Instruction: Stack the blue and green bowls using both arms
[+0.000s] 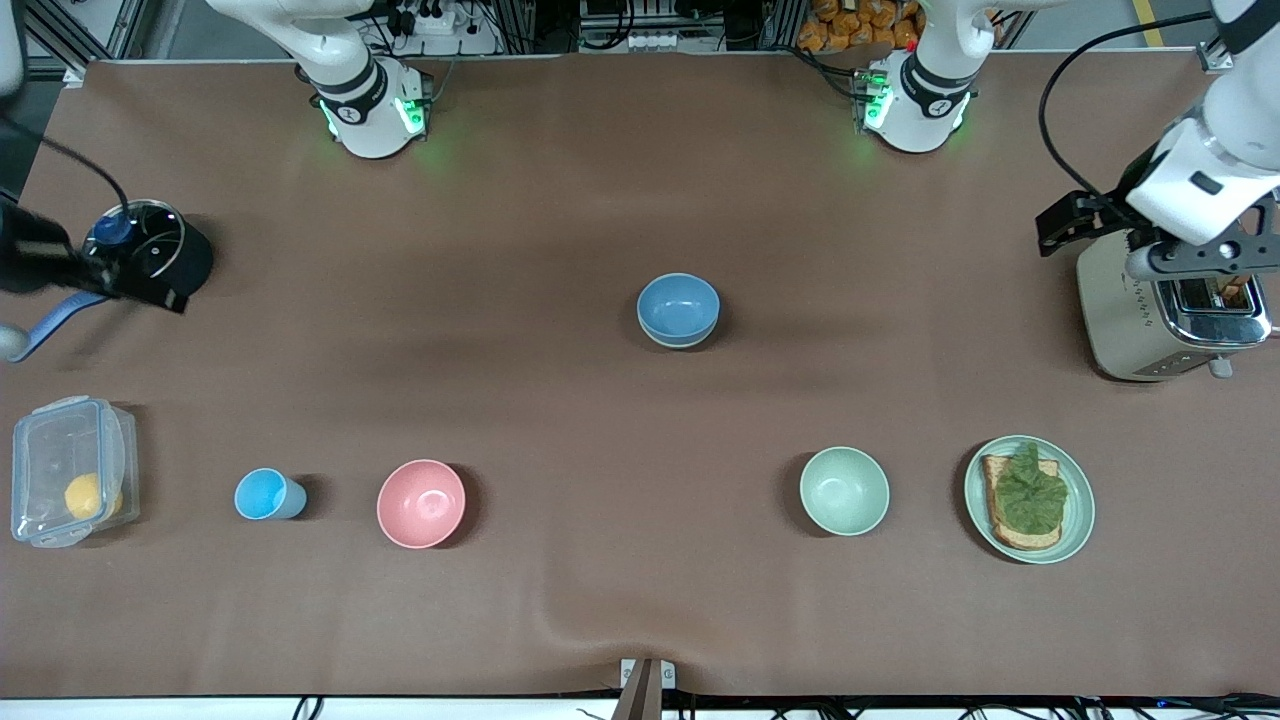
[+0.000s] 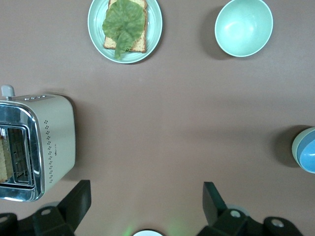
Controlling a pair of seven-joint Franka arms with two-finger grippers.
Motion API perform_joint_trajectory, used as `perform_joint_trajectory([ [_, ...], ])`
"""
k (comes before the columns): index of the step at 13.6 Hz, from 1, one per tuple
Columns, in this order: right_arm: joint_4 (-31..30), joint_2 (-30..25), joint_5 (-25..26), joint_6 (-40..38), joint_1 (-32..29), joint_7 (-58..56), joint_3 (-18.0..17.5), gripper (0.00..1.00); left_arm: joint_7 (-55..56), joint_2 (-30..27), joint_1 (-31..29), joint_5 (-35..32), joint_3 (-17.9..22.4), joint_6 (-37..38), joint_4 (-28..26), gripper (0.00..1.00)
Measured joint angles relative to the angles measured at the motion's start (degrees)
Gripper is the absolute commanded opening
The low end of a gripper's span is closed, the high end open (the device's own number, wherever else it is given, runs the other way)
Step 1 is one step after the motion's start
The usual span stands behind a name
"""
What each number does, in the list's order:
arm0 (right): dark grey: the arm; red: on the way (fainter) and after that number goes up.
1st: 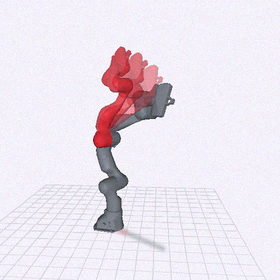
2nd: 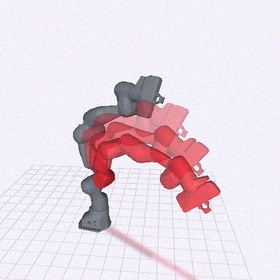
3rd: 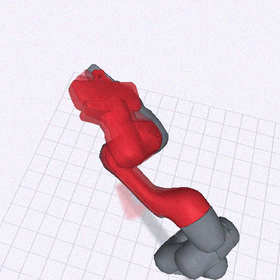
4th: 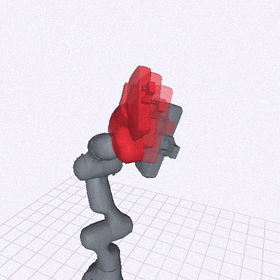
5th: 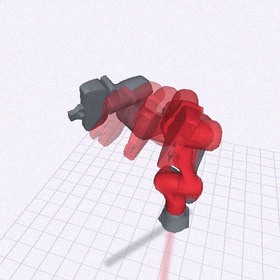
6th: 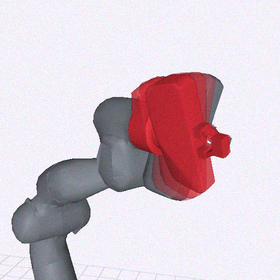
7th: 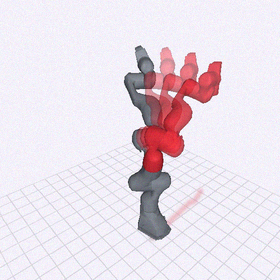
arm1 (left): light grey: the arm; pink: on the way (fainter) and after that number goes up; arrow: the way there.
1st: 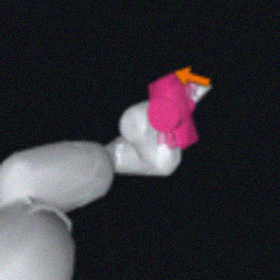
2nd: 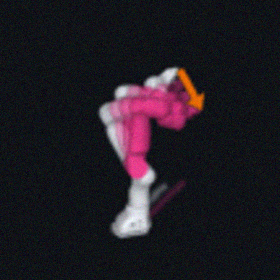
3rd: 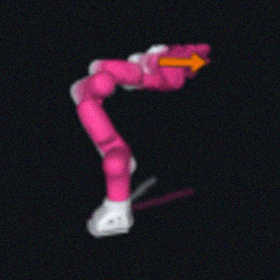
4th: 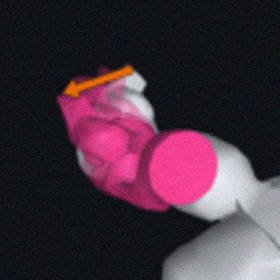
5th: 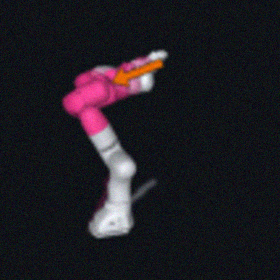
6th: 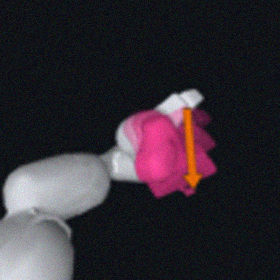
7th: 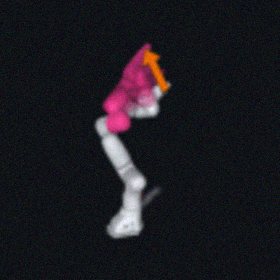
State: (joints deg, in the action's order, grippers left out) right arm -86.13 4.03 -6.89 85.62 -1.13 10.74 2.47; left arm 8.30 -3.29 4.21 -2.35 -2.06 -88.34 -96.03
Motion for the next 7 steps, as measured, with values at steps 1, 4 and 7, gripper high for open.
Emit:
perform_joint_trajectory([
  [1,0.0,-1.7,0.1,-0.2,-1.2,0.0,-1.1,1.0,-0.3,-0.1,0.1,0.0,1.1,0.6,1.2,1.0],
  [4,0.0,-4.7,0.2,-0.3,-3.0,0.0,-1.6,1.0,-5.8,-0.1,0.2,0.2,4.0,4.6,4.6,1.0],
  [7,0.0,-4.9,0.4,-0.1,-3.3,-0.1,-1.6,1.0,-7.7,0.1,0.1,0.9,4.7,6.0,5.2,1.0],
])
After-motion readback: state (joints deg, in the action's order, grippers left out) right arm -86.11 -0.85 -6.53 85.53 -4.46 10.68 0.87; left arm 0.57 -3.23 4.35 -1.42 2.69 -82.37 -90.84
